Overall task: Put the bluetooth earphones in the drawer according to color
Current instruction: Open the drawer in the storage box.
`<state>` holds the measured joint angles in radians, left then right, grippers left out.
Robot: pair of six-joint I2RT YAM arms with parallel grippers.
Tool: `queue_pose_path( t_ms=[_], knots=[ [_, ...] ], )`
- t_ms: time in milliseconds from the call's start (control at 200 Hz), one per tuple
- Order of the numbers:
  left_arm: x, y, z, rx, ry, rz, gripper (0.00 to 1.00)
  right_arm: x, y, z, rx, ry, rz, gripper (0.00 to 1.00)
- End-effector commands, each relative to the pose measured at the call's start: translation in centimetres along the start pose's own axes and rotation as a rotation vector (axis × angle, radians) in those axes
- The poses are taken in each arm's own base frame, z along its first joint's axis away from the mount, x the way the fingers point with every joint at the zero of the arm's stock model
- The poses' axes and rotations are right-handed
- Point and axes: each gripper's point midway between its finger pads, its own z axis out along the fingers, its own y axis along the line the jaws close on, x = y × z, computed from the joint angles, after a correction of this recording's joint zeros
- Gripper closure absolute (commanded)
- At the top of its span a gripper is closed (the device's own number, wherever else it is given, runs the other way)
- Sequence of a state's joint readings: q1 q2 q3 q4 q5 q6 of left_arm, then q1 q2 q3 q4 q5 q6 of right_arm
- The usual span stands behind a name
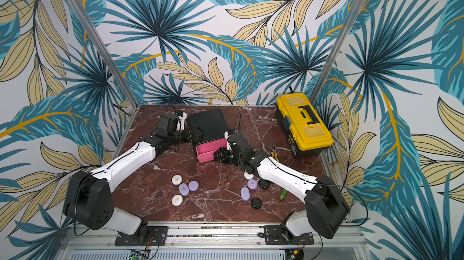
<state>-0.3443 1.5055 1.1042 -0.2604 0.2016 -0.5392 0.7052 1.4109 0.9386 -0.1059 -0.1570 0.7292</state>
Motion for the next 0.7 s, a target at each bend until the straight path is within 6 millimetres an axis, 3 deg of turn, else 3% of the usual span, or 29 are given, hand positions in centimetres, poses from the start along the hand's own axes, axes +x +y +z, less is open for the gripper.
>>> queue_pose_path(
  t_ms=[0, 280, 696],
  knots=[
    [0.2, 1.6, -0.2, -0.066, 0.024, -0.010, 0.00, 1.3, -0.3, -1.0, 0.004, 0.003, 0.008, 0.86],
    [0.3, 2.4, -0.2, -0.082, 0.020, -0.022, 0.00, 2.6, -0.9, -3.4, 0.018, -0.012, 0.013, 0.83],
    [0.5, 3.3, -0.2, -0.095, 0.023, -0.028, 0.00, 3.8, -1.9, -4.7, 0.036, -0.015, 0.023, 0.81]
  ],
)
